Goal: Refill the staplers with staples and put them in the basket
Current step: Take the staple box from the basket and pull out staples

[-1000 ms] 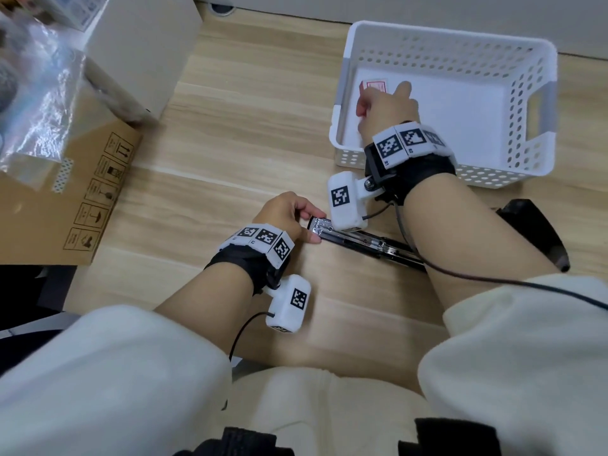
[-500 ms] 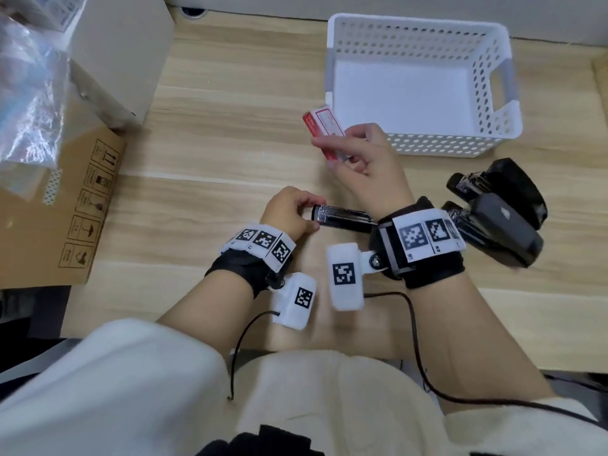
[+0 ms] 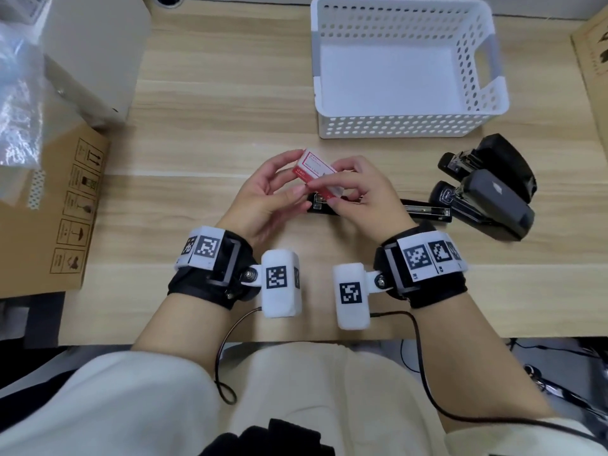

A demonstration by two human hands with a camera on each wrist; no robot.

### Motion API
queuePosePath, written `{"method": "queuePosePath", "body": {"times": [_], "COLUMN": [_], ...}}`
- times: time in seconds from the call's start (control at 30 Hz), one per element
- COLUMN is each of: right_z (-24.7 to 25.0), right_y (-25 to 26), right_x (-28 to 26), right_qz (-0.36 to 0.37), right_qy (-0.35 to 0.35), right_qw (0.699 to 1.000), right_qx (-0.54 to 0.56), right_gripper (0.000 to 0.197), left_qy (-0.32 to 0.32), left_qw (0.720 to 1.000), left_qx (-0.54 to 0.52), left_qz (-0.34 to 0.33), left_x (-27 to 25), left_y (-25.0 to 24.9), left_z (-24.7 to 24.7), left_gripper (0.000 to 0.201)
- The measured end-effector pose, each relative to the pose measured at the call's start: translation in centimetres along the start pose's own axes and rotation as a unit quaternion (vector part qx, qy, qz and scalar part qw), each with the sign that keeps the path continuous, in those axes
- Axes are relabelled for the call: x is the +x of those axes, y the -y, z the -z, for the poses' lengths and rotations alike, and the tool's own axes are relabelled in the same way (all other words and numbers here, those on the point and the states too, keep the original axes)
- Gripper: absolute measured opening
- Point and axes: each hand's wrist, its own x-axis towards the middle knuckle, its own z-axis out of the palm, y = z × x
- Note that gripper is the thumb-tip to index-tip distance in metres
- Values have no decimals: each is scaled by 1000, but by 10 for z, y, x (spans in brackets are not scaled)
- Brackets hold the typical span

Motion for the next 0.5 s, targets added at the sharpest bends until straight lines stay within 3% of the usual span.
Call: {"method": "queuePosePath", "body": {"times": [0.13,0.27,0.4,0.5], "right_z": [10,20,28,28], "right_y": [-1,-3,-7,-10], "right_x": [-5,-7,-9,-7], "right_qz": [-2,-23,-58,-95], "right_qy": [3,-2,-100,-100], "right_qw": [1000,996,968,961], "right_qx": [11,90,223,238], "right_gripper": [38,52,43,32], "left_qy": [-25,-45,-47,-54], "left_qw": [999,997,998,997], "left_qx": [23,48,12,12], "left_qz": [-11,-27,-35,-50], "left_x": [5,10,8,7], "left_y": [5,9,12,16], "left_z": [-6,-12,-13,-19], "left_gripper": [31,31,45,45]}}
